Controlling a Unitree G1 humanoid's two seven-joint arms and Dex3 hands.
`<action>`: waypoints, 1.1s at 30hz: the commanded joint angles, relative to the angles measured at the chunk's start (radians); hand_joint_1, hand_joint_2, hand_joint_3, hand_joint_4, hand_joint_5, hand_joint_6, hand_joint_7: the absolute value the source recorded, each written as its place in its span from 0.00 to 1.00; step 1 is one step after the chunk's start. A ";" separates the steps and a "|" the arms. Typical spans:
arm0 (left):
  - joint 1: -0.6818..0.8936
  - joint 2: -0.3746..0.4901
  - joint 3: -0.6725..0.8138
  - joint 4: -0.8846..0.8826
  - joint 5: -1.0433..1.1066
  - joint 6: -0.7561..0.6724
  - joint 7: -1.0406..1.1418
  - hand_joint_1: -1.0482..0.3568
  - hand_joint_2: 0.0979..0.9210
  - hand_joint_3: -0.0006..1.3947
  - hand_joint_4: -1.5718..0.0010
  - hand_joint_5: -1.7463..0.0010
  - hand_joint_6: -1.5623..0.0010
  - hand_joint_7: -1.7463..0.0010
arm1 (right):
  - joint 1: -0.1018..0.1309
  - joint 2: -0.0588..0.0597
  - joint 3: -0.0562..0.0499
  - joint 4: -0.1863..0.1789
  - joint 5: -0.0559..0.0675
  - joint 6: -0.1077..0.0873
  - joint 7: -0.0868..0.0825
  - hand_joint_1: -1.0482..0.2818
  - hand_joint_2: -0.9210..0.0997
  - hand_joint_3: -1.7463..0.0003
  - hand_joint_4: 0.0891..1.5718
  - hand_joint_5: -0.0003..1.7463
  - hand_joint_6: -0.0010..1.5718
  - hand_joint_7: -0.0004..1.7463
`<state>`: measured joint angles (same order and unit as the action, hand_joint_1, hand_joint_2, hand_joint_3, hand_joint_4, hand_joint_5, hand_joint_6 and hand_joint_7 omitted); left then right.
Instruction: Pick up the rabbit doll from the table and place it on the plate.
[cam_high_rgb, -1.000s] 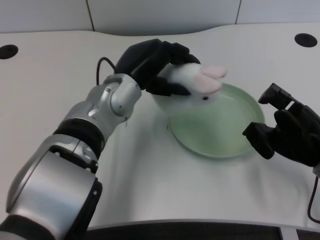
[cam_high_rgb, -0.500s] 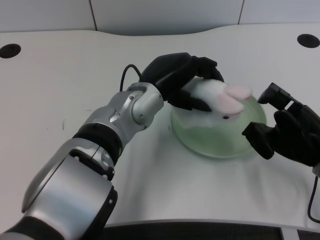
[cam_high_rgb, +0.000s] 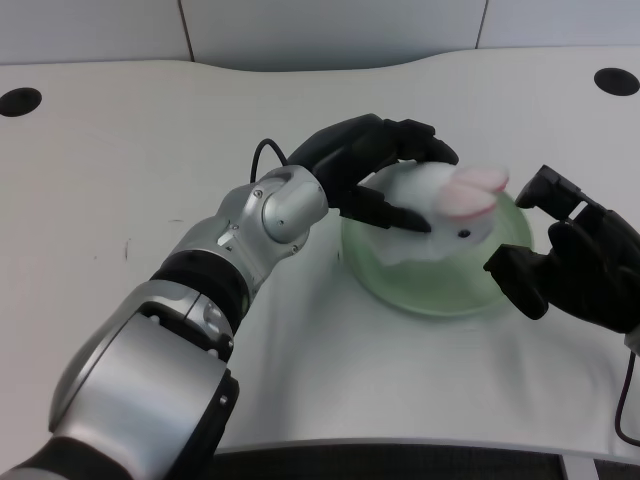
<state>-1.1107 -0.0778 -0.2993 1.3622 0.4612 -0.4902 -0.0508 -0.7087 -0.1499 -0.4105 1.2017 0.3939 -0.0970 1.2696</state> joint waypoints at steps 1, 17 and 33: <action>-0.002 0.008 0.078 -0.005 -0.085 0.041 -0.119 0.31 1.00 0.18 0.78 0.79 0.69 0.99 | 0.001 -0.001 0.000 -0.008 0.011 -0.010 0.005 0.34 0.00 0.96 0.65 1.00 0.52 1.00; -0.011 0.068 0.190 -0.017 -0.184 0.079 -0.273 0.17 1.00 0.30 0.84 0.90 0.78 1.00 | 0.004 -0.006 0.005 -0.013 0.005 -0.004 -0.015 0.35 0.00 0.95 0.65 1.00 0.51 1.00; 0.036 0.225 0.286 -0.050 -0.283 -0.075 -0.395 0.13 1.00 0.35 0.79 0.92 0.79 1.00 | 0.001 -0.010 0.005 -0.009 0.005 0.003 -0.015 0.34 0.00 0.95 0.65 1.00 0.51 1.00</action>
<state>-1.1049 0.1147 -0.0317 1.3243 0.2011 -0.5367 -0.4224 -0.7088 -0.1475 -0.4084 1.1996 0.3932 -0.0957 1.2558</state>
